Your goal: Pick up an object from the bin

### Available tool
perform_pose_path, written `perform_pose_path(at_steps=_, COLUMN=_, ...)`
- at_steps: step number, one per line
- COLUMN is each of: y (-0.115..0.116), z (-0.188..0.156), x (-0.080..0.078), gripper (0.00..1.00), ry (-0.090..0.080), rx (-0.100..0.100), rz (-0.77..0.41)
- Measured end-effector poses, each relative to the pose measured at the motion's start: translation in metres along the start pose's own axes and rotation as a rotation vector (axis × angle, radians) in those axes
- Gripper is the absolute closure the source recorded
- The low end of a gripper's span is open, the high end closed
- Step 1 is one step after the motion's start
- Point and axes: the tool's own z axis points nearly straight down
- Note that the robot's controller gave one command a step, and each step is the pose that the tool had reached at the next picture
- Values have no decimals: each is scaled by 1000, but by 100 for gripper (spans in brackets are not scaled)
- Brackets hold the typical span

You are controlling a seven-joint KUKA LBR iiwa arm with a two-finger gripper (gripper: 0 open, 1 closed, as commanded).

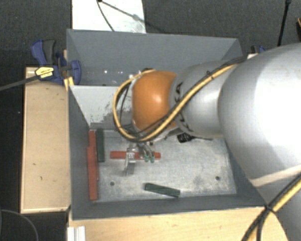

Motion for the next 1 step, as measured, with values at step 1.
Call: perform_pose_path(at_steps=1, y=2, z=-4, x=0, gripper=100, ry=-4, rx=-3, rz=4)
